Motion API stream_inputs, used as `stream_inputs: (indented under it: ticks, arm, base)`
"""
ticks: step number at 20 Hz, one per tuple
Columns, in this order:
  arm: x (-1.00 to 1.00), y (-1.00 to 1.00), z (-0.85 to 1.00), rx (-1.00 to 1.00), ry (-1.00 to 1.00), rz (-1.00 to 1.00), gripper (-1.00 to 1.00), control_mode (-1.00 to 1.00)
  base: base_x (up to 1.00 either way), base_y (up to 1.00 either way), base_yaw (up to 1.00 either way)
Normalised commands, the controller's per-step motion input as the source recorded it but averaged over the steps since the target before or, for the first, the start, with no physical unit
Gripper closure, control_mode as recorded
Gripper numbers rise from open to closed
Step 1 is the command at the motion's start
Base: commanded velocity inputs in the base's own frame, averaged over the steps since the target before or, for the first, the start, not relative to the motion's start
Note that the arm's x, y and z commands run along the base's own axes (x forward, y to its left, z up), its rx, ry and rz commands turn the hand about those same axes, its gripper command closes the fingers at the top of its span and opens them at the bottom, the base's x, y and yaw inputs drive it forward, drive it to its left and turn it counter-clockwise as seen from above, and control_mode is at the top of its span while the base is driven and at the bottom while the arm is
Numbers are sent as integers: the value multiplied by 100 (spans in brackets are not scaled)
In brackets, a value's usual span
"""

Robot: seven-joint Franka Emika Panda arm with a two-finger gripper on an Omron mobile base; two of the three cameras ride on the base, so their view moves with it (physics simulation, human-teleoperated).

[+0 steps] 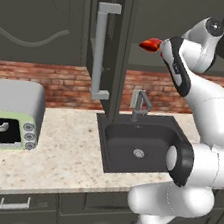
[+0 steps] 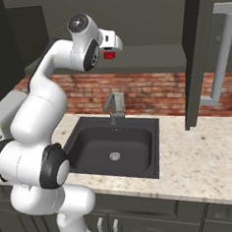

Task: Pick the avocado and bread from the counter and place them on the plate. Then pick the jam from the cabinet and place it next to the plate. Lastly close the cabinet door.

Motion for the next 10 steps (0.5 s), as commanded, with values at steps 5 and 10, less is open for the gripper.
stream_inputs:
  ticks: [5, 10]
  arm:
    - [24, 0, -12, 0, 0, 0, -100, -100]
    - [32, 0, -1, 0, 0, 0, -100, -100]
  base:
    - [0, 0, 0]
    - [0, 0, 0]
